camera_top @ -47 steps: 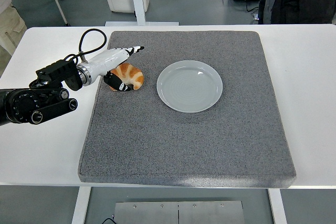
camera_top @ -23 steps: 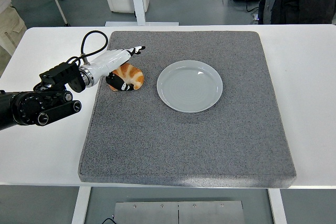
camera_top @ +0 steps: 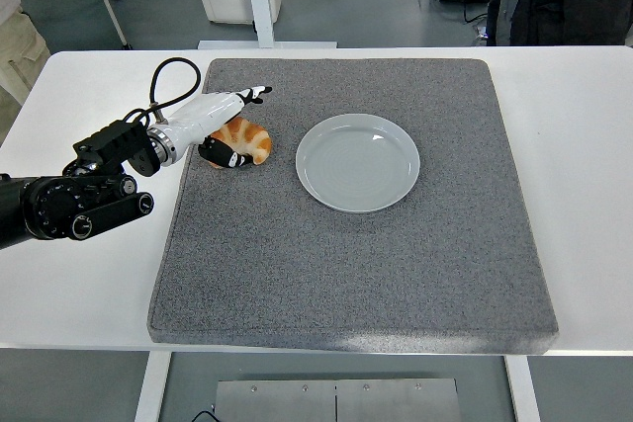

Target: Place the bread on the plate

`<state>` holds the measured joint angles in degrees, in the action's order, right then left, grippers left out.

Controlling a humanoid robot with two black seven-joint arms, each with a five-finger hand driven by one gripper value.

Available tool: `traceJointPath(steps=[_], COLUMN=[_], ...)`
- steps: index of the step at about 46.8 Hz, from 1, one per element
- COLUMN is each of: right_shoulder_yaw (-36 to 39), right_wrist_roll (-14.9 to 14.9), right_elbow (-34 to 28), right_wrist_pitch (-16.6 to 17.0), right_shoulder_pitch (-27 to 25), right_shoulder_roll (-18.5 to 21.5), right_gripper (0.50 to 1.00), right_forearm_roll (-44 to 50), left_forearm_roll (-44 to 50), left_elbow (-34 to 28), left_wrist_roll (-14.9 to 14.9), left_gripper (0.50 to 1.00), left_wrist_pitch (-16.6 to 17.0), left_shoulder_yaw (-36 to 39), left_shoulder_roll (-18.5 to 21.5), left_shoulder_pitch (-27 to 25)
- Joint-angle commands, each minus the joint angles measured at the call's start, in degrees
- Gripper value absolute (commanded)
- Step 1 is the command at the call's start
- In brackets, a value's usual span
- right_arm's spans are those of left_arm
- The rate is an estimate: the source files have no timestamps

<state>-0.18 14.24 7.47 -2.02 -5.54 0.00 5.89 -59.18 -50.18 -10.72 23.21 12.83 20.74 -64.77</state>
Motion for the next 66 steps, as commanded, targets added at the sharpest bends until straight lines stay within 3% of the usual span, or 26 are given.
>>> traceJointPath(steps=[1, 4, 8, 13, 16, 18, 33, 66], right_shoulder_yaw=[0.00, 0.00, 0.00, 0.00, 0.00, 0.00, 0.00, 0.00], right_wrist_roll=[0.00, 0.00, 0.00, 0.00, 0.00, 0.00, 0.00, 0.00], right_elbow=[0.00, 0.00, 0.00, 0.00, 0.00, 0.00, 0.00, 0.00], right_wrist_pitch=[0.00, 0.00, 0.00, 0.00, 0.00, 0.00, 0.00, 0.00], right_shoulder_pitch=[0.00, 0.00, 0.00, 0.00, 0.00, 0.00, 0.00, 0.00], right_shoulder_roll=[0.00, 0.00, 0.00, 0.00, 0.00, 0.00, 0.00, 0.00], right_gripper=[1.000, 1.000, 1.000, 1.000, 1.000, 1.000, 1.000, 1.000], right_forearm_roll=[0.00, 0.00, 0.00, 0.00, 0.00, 0.00, 0.00, 0.00], left_forearm_roll=[0.03, -0.05, 0.03, 0.03, 0.03, 0.12, 0.21, 0.91], left_elbow=[-0.01, -0.01, -0.01, -0.01, -0.01, -0.01, -0.10, -1.24], left_wrist_roll=[0.00, -0.09, -0.26, -0.35, -0.44, -0.44, -2.46, -3.25], left_gripper=[0.877, 0.807, 0.787, 0.690, 0.598, 0.500, 0.500, 0.500], left_wrist_pitch=[0.08, 0.25, 0.43, 0.43, 0.43, 0.43, 0.08, -3.18], left_shoulder_yaw=[0.00, -0.09, -0.09, -0.09, -0.09, -0.09, -0.26, 0.09], left_shoulder_roll=[-0.08, 0.00, -0.09, -0.09, 0.00, 0.00, 0.44, 2.55], left_shoulder_pitch=[0.26, 0.70, 0.88, 0.88, 0.88, 0.88, -0.35, -14.94])
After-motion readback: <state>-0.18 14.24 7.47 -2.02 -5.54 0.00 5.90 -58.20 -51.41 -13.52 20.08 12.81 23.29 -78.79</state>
